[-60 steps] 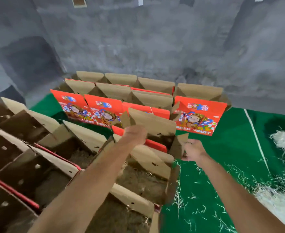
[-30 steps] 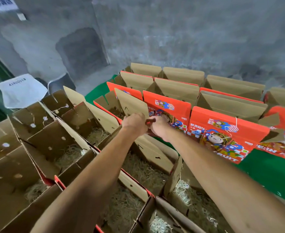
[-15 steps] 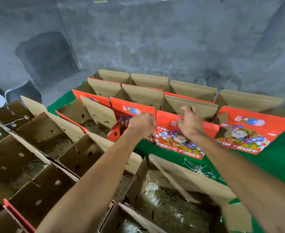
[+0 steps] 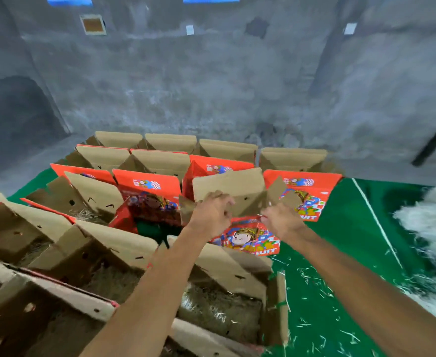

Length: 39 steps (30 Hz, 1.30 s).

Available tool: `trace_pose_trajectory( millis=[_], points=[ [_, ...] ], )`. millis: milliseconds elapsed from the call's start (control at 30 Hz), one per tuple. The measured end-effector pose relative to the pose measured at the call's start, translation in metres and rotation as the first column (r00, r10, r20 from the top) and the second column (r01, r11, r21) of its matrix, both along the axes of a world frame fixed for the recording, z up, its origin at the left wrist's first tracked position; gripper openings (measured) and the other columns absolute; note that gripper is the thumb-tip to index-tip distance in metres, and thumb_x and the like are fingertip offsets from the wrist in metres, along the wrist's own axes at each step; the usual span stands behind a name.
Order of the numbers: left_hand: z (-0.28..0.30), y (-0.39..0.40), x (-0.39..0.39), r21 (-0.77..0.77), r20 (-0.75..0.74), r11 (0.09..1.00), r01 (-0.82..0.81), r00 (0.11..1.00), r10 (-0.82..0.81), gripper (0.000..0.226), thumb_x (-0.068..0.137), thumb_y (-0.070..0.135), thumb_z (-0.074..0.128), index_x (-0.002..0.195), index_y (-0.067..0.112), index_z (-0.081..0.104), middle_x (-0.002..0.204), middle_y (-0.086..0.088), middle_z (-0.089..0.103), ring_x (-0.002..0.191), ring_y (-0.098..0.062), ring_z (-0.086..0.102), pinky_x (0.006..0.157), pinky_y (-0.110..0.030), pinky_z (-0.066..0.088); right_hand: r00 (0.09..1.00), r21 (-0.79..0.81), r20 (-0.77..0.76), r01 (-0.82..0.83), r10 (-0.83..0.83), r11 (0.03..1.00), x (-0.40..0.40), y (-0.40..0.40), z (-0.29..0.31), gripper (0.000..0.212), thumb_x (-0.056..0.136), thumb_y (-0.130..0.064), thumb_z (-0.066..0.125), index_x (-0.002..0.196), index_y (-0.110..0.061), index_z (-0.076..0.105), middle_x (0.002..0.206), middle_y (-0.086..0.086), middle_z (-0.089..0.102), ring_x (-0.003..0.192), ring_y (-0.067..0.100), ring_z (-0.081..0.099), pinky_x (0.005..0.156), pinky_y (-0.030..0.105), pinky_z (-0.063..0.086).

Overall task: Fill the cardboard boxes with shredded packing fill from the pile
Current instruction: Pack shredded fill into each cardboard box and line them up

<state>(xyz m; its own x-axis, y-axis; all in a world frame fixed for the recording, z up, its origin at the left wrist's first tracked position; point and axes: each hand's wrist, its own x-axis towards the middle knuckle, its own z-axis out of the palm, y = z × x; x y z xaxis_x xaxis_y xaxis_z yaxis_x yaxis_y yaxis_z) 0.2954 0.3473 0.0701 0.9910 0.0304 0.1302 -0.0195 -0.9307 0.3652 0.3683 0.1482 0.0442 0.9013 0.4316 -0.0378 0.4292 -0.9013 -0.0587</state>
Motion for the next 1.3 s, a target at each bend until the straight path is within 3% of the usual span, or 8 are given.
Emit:
trace_pose_trajectory(
  millis=[167, 267, 433, 700, 900, 1100, 1200, 1300],
  points=[
    [-0.006, -0.082, -0.026, 0.021, -0.129, 0.997, 0.069, 0.989, -0.066, 0.026, 0.091, 0.03, 0.057, 0.115, 0.03, 0.066, 0.123, 0.009, 0.066, 0.118, -0.017, 0.058, 0.102, -0.034, 0.042, 0.999, -0.015, -0.026, -0.042, 0.042, 0.999, -0.064, -0.06, 0.003, 0.021, 0.094, -0.018, 0.048, 0.103, -0.015, 0.067, 0.102, 0.016, 0.069, 0.099, 0.037, 0.067, 0.08, 0.04, 0.052],
    [-0.008, -0.12, -0.044, -0.072, -0.181, 0.995, 0.068, 0.98, -0.08, 0.017, 0.093, 0.033, 0.053, 0.092, 0.028, 0.07, 0.096, 0.009, 0.073, 0.093, -0.017, 0.067, 0.08, -0.031, 0.05, 0.999, -0.018, -0.024, -0.03, 0.029, 0.999, -0.093, -0.097, -0.001, 0.023, 0.093, -0.013, 0.047, 0.105, -0.013, 0.067, 0.103, 0.016, 0.071, 0.099, 0.037, 0.068, 0.082, 0.041, 0.053],
    [-0.01, -0.186, -0.072, -0.084, -0.245, 0.992, 0.094, 0.963, -0.112, 0.042, 0.1, 0.044, 0.046, 0.073, 0.015, 0.059, 0.057, 0.005, 0.053, 0.054, -0.014, 0.051, 0.048, -0.028, 0.028, 0.999, 0.007, -0.008, 0.048, -0.048, 0.999, -0.132, -0.176, -0.007, 0.027, 0.097, -0.013, 0.045, 0.113, -0.015, 0.067, 0.108, 0.015, 0.07, 0.103, 0.035, 0.067, 0.088, 0.041, 0.053],
    [-0.024, -0.35, -0.125, -0.081, -0.338, 0.992, 0.094, 0.934, -0.116, 0.048, 0.101, 0.044, 0.045, 0.067, 0.011, 0.055, 0.056, -0.003, 0.046, 0.058, -0.026, 0.053, 0.058, -0.031, 0.039, 0.983, -0.022, -0.091, 0.156, -0.157, 0.988, -0.2, -0.35, -0.021, 0.025, 0.099, -0.019, 0.046, 0.109, -0.016, 0.068, 0.1, 0.012, 0.073, 0.09, 0.031, 0.07, 0.08, 0.038, 0.054],
    [-0.049, -0.426, -0.16, -0.168, -0.45, 0.973, 0.161, 0.865, -0.221, 0.042, 0.098, 0.041, 0.05, 0.072, 0.011, 0.063, 0.059, 0.002, 0.052, 0.054, -0.018, 0.048, 0.055, -0.029, 0.033, 0.991, -0.029, -0.095, 0.091, -0.094, 0.995, -0.257, -0.416, -0.031, 0.022, 0.1, -0.031, 0.045, 0.108, -0.024, 0.065, 0.095, 0.01, 0.073, 0.087, 0.032, 0.072, 0.077, 0.039, 0.058],
    [-0.092, -0.453, -0.203, -0.376, -0.464, 0.909, 0.182, 0.812, -0.355, 0.031, 0.094, 0.055, 0.052, 0.085, 0.033, 0.071, 0.071, 0.011, 0.063, 0.056, -0.001, 0.054, 0.052, -0.022, 0.036, 0.978, 0.188, 0.209, -0.012, -0.028, 0.982, -0.329, -0.451, -0.06, 0.019, 0.074, -0.035, 0.084, 0.07, -0.027, 0.066, 0.058, -0.013, 0.064, 0.044, 0.012, 0.06, 0.036, 0.022, 0.042],
    [-0.112, -0.46, -0.216, -0.355, -0.428, 0.92, 0.166, 0.846, -0.318, 0.03, 0.093, 0.056, 0.05, 0.099, 0.034, 0.07, 0.09, 0.014, 0.072, 0.067, -0.01, 0.066, 0.062, -0.026, 0.048, 0.98, 0.245, 0.173, 0.057, -0.101, 0.968, -0.341, -0.455, -0.081, 0.016, 0.076, -0.041, 0.084, 0.089, -0.034, 0.077, 0.065, -0.015, 0.07, 0.043, 0.008, 0.061, 0.036, 0.022, 0.045],
    [-0.12, -0.466, -0.214, -0.151, -0.239, 0.972, 0.177, 0.948, -0.21, 0.036, 0.098, 0.056, 0.04, 0.099, 0.033, 0.066, 0.07, 0.012, 0.068, 0.049, -0.005, 0.057, 0.047, -0.022, 0.038, 0.979, 0.265, 0.094, 0.153, -0.183, 0.952, -0.345, -0.445, -0.096, 0.043, 0.076, -0.042, 0.085, 0.113, -0.026, 0.074, 0.079, -0.003, 0.076, 0.039, 0.013, 0.06, 0.038, 0.025, 0.051]
  ],
)
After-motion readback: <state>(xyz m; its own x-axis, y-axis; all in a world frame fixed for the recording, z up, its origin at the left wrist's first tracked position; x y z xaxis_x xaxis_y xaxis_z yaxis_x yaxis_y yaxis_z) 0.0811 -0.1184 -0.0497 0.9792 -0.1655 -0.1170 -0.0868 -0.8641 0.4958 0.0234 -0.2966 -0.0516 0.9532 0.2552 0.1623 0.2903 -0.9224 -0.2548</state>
